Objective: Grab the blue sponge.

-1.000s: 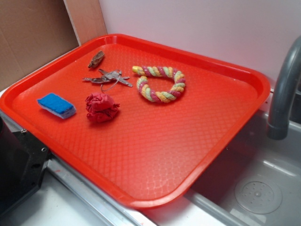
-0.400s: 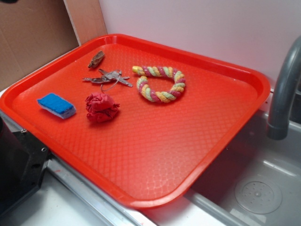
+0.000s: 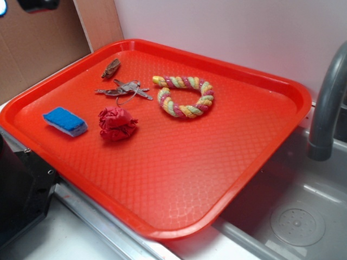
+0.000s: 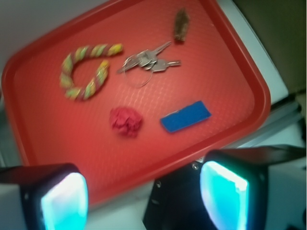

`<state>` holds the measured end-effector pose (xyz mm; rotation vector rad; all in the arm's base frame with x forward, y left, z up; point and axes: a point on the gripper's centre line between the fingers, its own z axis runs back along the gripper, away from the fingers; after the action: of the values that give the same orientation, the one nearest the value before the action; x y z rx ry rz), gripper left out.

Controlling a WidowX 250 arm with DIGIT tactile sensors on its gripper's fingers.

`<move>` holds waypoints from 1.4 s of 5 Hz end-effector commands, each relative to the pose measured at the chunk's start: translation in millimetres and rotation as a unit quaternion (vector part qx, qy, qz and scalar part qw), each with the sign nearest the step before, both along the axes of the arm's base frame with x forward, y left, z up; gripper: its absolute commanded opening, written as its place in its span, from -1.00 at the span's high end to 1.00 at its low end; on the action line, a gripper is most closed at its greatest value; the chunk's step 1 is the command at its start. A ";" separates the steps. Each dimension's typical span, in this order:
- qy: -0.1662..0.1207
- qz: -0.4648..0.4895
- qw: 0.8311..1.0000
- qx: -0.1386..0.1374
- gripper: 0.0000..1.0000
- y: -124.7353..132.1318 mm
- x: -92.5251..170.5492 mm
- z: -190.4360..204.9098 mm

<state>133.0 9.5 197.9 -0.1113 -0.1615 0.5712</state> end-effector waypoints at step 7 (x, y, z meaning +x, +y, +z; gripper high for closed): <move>0.014 0.553 0.832 -0.047 -1.00 57.2 4.9 -144.3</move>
<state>139.4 68.2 49.7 -0.0869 -0.1273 1.7524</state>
